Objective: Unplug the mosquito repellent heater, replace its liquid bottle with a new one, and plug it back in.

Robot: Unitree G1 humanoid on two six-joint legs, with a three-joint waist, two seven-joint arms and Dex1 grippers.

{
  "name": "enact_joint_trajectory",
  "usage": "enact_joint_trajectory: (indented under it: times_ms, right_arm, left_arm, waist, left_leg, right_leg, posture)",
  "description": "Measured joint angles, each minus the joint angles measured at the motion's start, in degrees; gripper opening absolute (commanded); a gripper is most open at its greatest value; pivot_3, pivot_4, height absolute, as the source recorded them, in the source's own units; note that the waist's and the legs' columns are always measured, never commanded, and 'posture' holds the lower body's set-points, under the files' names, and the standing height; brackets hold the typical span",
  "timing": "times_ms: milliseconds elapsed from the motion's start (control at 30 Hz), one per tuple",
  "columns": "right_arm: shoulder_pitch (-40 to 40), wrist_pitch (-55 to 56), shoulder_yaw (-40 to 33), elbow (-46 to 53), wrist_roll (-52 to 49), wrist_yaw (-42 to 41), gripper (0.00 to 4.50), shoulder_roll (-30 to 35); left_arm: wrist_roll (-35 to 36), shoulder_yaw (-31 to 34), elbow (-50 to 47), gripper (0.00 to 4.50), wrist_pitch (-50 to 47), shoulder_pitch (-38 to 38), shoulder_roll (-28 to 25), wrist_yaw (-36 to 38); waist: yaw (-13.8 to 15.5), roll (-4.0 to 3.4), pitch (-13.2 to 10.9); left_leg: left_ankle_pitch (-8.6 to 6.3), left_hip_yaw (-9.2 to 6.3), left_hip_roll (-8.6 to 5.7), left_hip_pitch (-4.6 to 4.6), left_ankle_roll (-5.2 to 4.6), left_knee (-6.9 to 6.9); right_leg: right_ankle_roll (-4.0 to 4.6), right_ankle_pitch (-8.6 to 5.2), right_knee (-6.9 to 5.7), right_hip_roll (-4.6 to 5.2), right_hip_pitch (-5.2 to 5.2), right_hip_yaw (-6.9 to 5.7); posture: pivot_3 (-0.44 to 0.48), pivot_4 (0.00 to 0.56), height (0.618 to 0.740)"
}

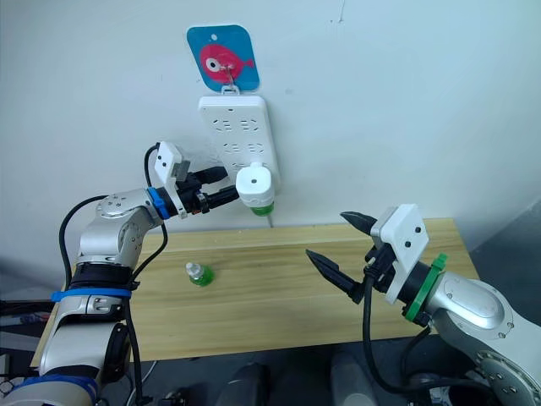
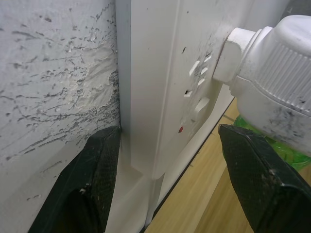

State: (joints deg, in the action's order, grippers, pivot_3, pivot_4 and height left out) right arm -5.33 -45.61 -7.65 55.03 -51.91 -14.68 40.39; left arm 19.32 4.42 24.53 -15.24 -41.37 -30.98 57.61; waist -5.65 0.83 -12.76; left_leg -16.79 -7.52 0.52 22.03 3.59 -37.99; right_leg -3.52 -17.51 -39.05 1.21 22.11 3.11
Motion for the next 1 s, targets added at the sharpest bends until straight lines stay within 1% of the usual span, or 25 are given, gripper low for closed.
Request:
enact_joint_trajectory:
  times_ms: [167,300,500,600,733,767,800,933,1000]
  right_arm:
    - [-0.13,-0.06,0.0,0.0,-0.93,0.05,4.5,0.44]
    - [-0.12,-0.08,0.0,0.0,-1.02,0.01,4.5,1.25]
    - [-0.39,-0.06,0.38,0.0,-1.05,0.01,4.5,1.26]
    - [-0.89,-0.07,1.05,0.0,-1.05,0.22,4.5,1.17]
    - [-3.11,-0.87,2.95,-0.04,-1.0,2.56,4.5,-0.03]
    - [-3.5,-1.29,3.59,-0.04,-0.92,3.4,4.5,-0.36]
    - [-4.24,-1.68,4.52,-0.05,-0.81,4.3,4.5,-0.62]
    - [-7.75,-4.28,8.43,-0.15,2.48,9.74,4.5,-3.28]
    - [-11.46,-6.86,11.99,-0.9,5.66,13.66,4.5,-5.63]
  left_arm:
    - [2.55,0.39,-4.62,3.35,-3.06,-1.03,0.28,0.67]
    - [4.35,0.6,-8.2,3.35,-5.89,-1.02,-0.63,0.8]
    - [4.39,0.65,-8.52,3.35,-5.89,-0.95,-1.7,0.83]
    - [4.39,0.65,-8.52,2.81,-5.95,-0.93,-2.17,0.79]
    - [4.92,0.85,-9.03,1.61,-6.85,-0.57,-2.81,1.76]
    - [5.48,0.74,-10.0,1.43,-7.07,-0.13,-2.81,2.66]
    - [5.74,0.75,-10.53,1.31,-7.3,0.01,-2.76,2.65]
    - [5.79,1.01,-11.12,1.31,-8.36,0.17,-2.98,2.41]
    - [5.83,1.16,-11.75,1.31,-9.09,0.38,-3.07,2.09]
  waist:
    - [-0.6,-0.03,-0.03]
    - [-1.33,-0.11,-0.08]
    - [-1.59,-0.14,-0.12]
    - [-1.62,-0.14,-0.14]
    - [-1.84,-0.17,-0.2]
    - [-1.78,-0.18,-0.22]
    - [-1.74,-0.17,-0.28]
    - [-1.91,-0.22,-0.33]
    - [-2.06,-0.23,-0.34]
  left_leg:
    - [0.0,-0.03,0.02,0.02,0.0,0.05]
    - [0.0,-0.03,0.04,0.01,-0.01,0.07]
    - [0.0,-0.02,0.03,0.01,0.0,0.05]
    - [0.0,-0.02,0.03,0.01,0.0,0.05]
    - [0.0,-0.03,0.04,0.01,0.0,0.06]
    - [0.0,-0.05,0.03,0.02,0.0,0.06]
    - [0.0,-0.05,0.03,0.02,0.01,0.04]
    - [0.03,-0.06,0.03,0.01,0.04,0.02]
    - [0.04,-0.08,0.03,0.01,0.07,0.03]
  right_leg:
    - [0.02,-0.01,0.03,0.0,0.01,-0.06]
    - [0.02,-0.01,0.03,-0.01,0.02,-0.06]
    - [0.02,-0.01,0.02,-0.01,0.02,-0.05]
    - [0.02,-0.01,0.02,-0.01,0.02,-0.05]
    - [0.02,-0.02,0.03,-0.01,0.02,-0.06]
    - [0.02,-0.02,0.02,0.0,0.02,-0.07]
    - [0.02,-0.02,0.02,0.01,0.02,-0.07]
    - [0.02,-0.01,-0.01,0.0,0.02,-0.06]
    - [0.02,-0.01,-0.02,0.0,0.04,-0.07]
  posture:
    - [-0.246,0.229,0.734]
    - [-0.242,0.229,0.734]
    - [-0.24,0.23,0.734]
    - [-0.24,0.23,0.734]
    - [-0.24,0.231,0.734]
    - [-0.239,0.231,0.734]
    - [-0.239,0.231,0.734]
    - [-0.24,0.23,0.734]
    - [-0.241,0.229,0.734]
